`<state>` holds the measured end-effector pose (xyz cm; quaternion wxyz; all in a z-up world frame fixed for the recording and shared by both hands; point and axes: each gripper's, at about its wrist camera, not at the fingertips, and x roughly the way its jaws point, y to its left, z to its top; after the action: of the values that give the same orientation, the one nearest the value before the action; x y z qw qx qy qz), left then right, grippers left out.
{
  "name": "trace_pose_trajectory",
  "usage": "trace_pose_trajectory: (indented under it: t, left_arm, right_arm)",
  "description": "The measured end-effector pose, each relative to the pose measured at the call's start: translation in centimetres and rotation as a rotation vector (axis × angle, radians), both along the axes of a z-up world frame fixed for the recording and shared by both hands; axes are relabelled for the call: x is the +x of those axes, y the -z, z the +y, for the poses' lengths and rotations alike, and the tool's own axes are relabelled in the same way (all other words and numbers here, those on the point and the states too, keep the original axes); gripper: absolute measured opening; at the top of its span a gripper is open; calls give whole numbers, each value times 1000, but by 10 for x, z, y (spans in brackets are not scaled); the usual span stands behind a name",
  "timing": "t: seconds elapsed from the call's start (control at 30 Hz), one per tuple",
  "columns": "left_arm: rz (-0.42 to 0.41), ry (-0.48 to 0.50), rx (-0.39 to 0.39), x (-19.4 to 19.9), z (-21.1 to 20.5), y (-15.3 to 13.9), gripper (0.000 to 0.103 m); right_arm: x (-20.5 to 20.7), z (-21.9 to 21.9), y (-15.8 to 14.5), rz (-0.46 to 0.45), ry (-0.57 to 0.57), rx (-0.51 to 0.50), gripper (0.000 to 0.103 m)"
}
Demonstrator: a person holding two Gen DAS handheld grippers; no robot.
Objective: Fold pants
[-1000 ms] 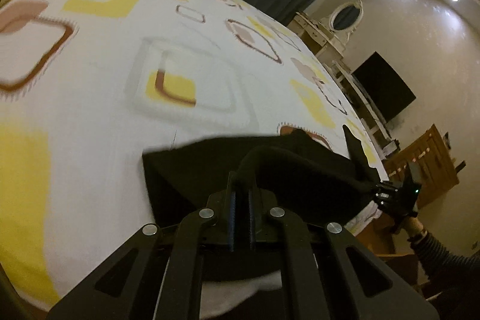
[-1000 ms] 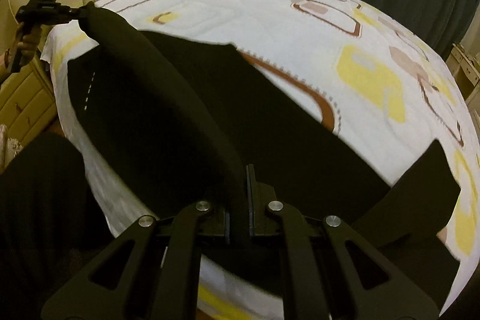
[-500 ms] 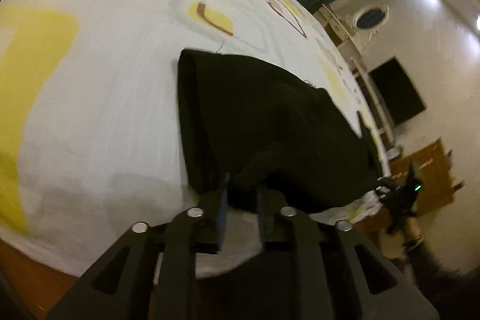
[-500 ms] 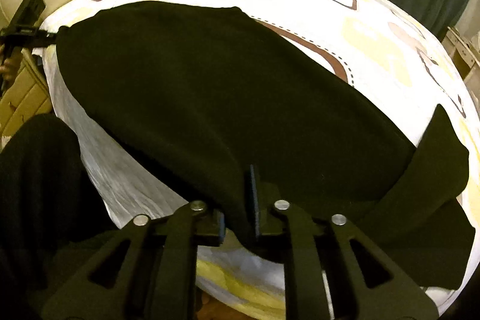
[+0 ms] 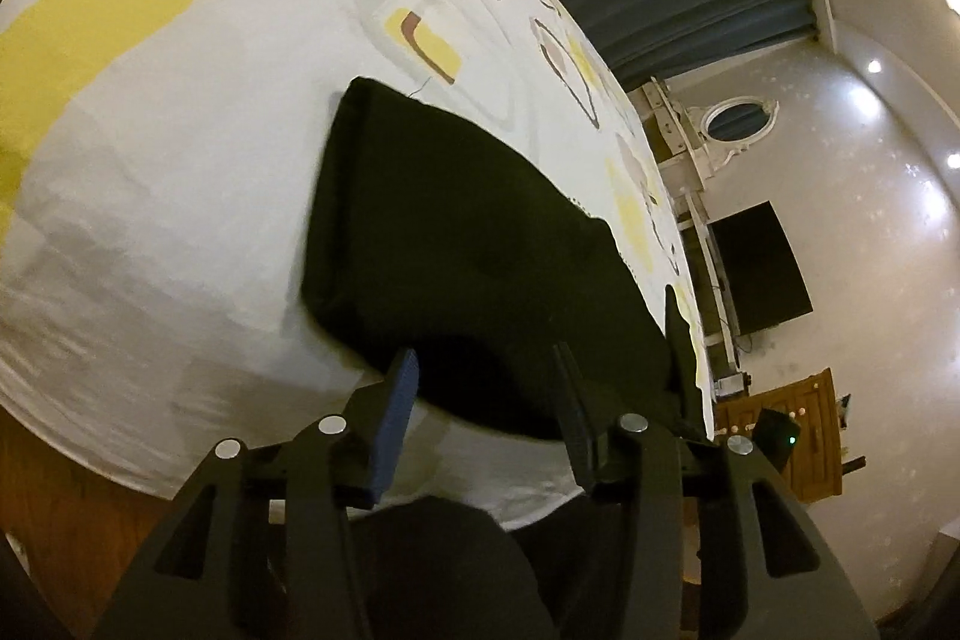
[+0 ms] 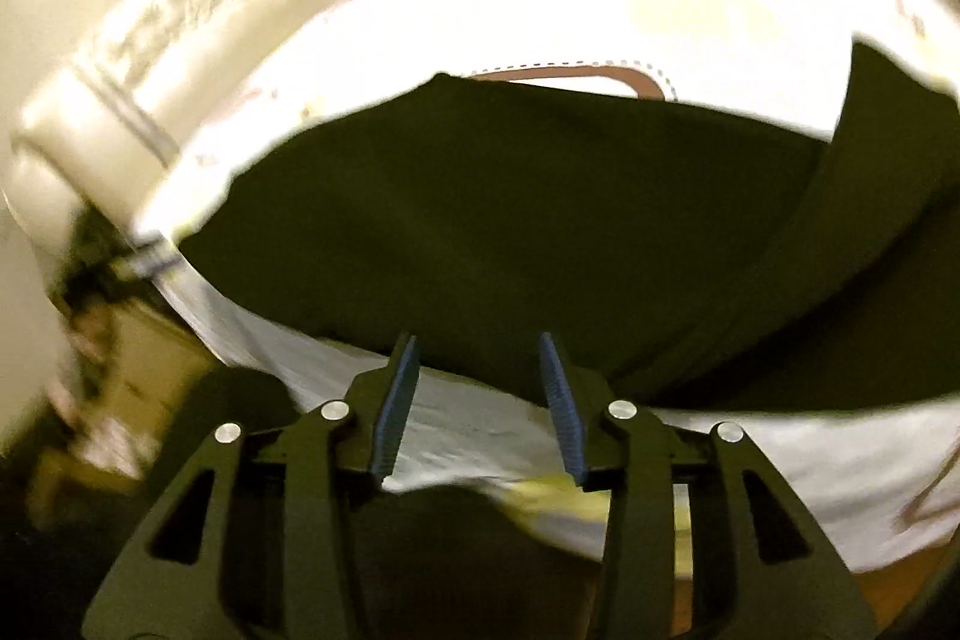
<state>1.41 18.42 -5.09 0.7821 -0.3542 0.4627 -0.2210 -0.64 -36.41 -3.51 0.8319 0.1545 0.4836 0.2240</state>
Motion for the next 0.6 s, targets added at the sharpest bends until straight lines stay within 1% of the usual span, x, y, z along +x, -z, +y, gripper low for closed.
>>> trace_pose_trajectory:
  t: [0.1, 0.2, 0.27, 0.3, 0.4, 0.47, 0.5, 0.53, 0.6]
  left_arm:
    - [22, -16, -16, 9, -3, 4, 46]
    - [50, -30, -1, 12, -8, 9, 46]
    - [62, -31, 9, 11, -11, 13, 48]
    - [66, -32, 13, 11, -12, 14, 50]
    - [66, -49, 25, 12, -11, 16, 50]
    - [48, -64, 53, 16, -11, 14, 50]
    - [38, -67, 78, 18, -12, 13, 40]
    - [29, -72, 113, 20, -12, 12, 21]
    - [36, -74, 185, 24, -14, 14, 17]
  right_arm:
    - [-1, -3, 4, 31, 30, 67, 47]
    - [-1, -6, 9, 65, 65, 128, 49]
    - [-1, -10, 12, 87, 95, 190, 50]
    - [-2, -11, 13, 94, 104, 206, 50]
    - [-2, -13, 13, 109, 135, 246, 50]
    - [-3, -12, 11, 106, 152, 256, 50]
    - [-3, -12, 10, 101, 156, 252, 50]
    - [-4, -12, 9, 96, 159, 246, 51]
    - [-3, -15, 7, 89, 162, 244, 52]
